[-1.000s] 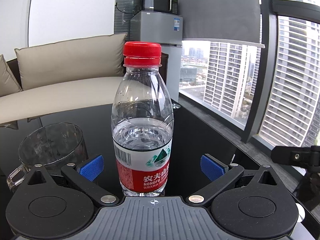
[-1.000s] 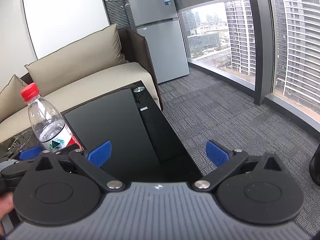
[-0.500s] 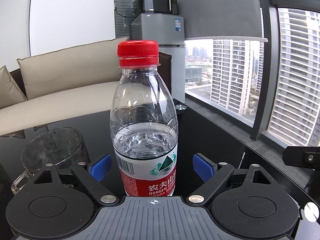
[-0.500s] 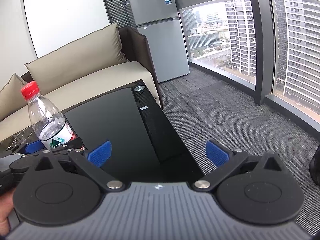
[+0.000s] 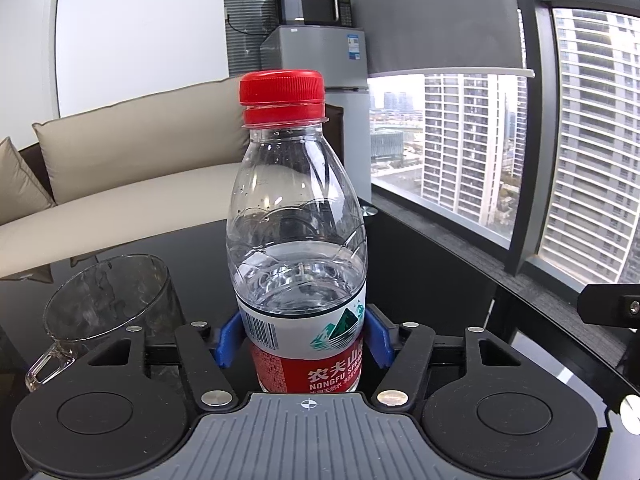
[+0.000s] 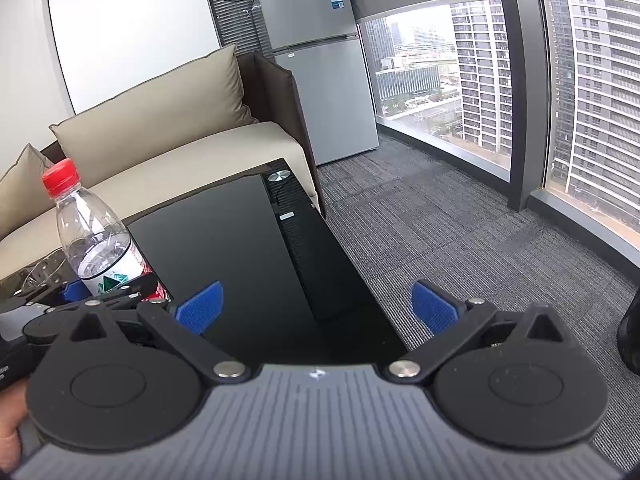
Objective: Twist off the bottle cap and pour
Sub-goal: 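Close the left gripper around the bottle's red label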
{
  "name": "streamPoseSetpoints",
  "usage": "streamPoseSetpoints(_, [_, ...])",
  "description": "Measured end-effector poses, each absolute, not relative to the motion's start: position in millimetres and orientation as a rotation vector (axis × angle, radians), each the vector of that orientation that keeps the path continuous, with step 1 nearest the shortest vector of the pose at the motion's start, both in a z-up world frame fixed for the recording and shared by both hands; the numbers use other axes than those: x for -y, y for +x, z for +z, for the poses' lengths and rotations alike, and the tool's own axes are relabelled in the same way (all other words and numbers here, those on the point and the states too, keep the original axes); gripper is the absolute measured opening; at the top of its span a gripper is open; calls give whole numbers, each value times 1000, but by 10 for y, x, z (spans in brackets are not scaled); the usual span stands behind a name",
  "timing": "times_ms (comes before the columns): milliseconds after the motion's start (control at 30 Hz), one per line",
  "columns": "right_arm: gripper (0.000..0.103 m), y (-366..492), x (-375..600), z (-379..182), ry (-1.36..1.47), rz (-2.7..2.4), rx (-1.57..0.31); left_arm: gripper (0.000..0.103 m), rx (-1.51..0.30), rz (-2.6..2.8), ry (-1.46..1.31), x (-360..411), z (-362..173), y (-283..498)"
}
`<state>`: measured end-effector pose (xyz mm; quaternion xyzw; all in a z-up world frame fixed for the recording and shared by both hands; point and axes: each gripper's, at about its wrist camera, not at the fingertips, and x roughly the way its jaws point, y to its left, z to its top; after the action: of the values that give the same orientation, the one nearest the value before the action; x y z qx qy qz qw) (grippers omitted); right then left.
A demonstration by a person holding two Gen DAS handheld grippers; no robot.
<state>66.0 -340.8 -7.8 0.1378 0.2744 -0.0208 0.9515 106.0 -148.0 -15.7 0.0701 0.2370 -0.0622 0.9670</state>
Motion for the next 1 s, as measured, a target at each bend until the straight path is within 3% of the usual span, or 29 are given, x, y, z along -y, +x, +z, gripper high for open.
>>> streamPoseSetpoints(1000, [103, 754, 3366, -133, 280, -24, -571, 57, -502, -234, 158, 1256, -132, 515])
